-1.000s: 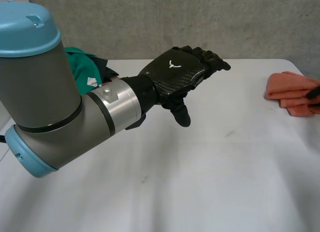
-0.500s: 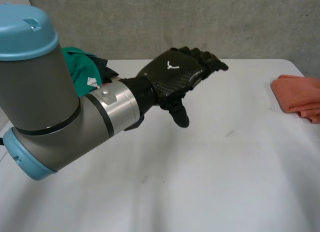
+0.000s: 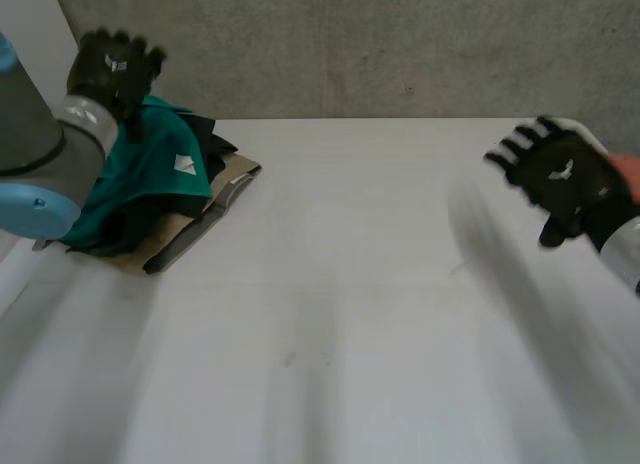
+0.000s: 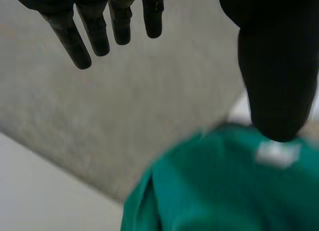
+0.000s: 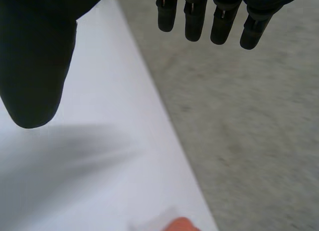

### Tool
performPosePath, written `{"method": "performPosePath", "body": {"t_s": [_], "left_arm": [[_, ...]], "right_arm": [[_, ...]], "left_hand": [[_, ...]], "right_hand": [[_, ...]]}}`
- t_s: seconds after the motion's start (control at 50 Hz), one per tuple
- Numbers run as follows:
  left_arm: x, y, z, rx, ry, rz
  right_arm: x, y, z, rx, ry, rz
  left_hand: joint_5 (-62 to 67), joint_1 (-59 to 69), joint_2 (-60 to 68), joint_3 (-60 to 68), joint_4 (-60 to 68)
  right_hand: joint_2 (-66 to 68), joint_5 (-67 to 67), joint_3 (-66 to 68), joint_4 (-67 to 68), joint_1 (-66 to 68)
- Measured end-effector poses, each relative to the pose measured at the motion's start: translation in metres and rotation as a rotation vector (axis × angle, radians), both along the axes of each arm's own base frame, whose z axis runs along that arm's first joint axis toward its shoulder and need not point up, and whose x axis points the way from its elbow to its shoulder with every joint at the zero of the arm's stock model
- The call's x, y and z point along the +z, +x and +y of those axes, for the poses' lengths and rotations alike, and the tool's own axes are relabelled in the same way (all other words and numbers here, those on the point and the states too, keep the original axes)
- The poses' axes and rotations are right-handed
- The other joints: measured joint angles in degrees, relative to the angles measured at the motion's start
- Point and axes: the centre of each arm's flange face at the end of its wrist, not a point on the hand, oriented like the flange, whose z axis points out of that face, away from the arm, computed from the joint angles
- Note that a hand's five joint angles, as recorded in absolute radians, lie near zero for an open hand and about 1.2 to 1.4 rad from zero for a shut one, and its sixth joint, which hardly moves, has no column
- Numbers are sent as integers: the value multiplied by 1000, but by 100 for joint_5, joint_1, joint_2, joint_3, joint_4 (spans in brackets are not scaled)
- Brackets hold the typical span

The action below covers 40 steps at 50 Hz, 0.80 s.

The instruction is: Fold the laundry.

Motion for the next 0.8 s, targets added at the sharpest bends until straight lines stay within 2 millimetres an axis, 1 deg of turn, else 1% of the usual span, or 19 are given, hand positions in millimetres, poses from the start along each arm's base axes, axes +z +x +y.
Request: {"method": "performPosePath", "body": {"t_s": [0.02, 0.08, 0.14, 0.18, 0.2, 0.24, 0.28, 0.3, 0.38, 0.5, 0.54, 0.56, 0.58, 0.64, 0.66, 0.72, 0.74, 0.76, 0.8], "left_arm": [[-18, 8, -15, 24, 13, -59], [-52, 22, -41, 50, 35, -152], [-74, 30, -58, 49, 29, -194], [-85, 34, -69, 41, 11, -206], [-89, 36, -74, 36, -3, -208], [-93, 37, -82, 27, -32, -206], [-95, 37, -85, 20, -55, -202], [-95, 36, -86, 17, -64, -200], [-86, 24, -81, -5, -97, -176], [-25, -16, -40, -91, -173, -60], [4, -35, -13, -148, -204, 12], [8, -37, -9, -156, -207, 22], [25, -50, 11, -200, -222, 75], [52, -71, 50, -295, -229, 176], [61, -82, 70, -346, -222, 229], [67, -105, 108, -457, -167, 333], [67, -105, 108, -457, -167, 333], [64, -114, 120, -495, -133, 364], [46, -138, 144, -580, -32, 421]], "right_arm": [[-5, 4, 9, 16, 19, 25], [-17, 8, 22, 38, 56, 68], [-25, 9, 27, 41, 85, 86], [-32, 9, 28, 38, 109, 93], [-37, 8, 27, 35, 122, 95], [-44, 7, 26, 26, 148, 98], [-49, 6, 23, 17, 164, 99], [-50, 6, 22, 14, 168, 99], [-54, 4, 17, -6, 175, 100], [-49, 2, 9, -37, 142, 94], [-46, 0, 5, -62, 126, 85], [-45, 0, 5, -66, 124, 84], [-43, -1, 2, -87, 115, 74], [-37, -5, -3, -130, 97, 45], [-32, -6, -6, -154, 88, 24], [-23, -10, -10, -194, 71, -22], [-23, -10, -10, -194, 71, -22], [-21, -11, -11, -202, 69, -33], [-15, -15, -14, -227, 66, -73]], "left_hand": [[0, 0, 0, 0, 0], [0, 4, 0, 0, 0], [81, 246, 104, 105, 131], [631, 978, 752, 737, 721], [1228, 1753, 1448, 1419, 1371], [3075, 3906, 3493, 3316, 3396], [3075, 3906, 3493, 3316, 3396], [4804, 5083, 5304, 5179, 5347], [4912, 5083, 5529, 5461, 5715], [4912, 5083, 5560, 5523, 5734], [4912, 5083, 5567, 5530, 5735], [4912, 5083, 5567, 5530, 5735], [4912, 5083, 5574, 5549, 5736], [4912, 5083, 5589, 5563, 5737], [4912, 5083, 5589, 5564, 5737], [4912, 5083, 5589, 5568, 5737], [4912, 5083, 5589, 5568, 5737], [4912, 5083, 5589, 5568, 5737], [4912, 5083, 5612, 5619, 5738]], "right_hand": [[0, 0, 0, 1, 0], [0, -2, 0, 0, 0], [0, -2, 0, 0, 0], [0, -2, 0, 0, 0], [0, -2, 0, 0, 0], [0, -2, 0, 0, 0], [0, -4, 0, 0, 0], [0, -4, 0, 0, 0], [0, -1, 0, 0, 0], [0, -2, 0, 0, 0], [0, -2, 0, 0, 0], [0, -2, 0, 0, 0], [0, -2, 0, 0, 0], [0, -2, 0, 0, 0], [0, -2, 0, 0, 0], [0, -2, 0, 0, 0], [0, -2, 0, 0, 0], [0, -2, 0, 0, 0], [0, -3, 0, 0, 0]]}}
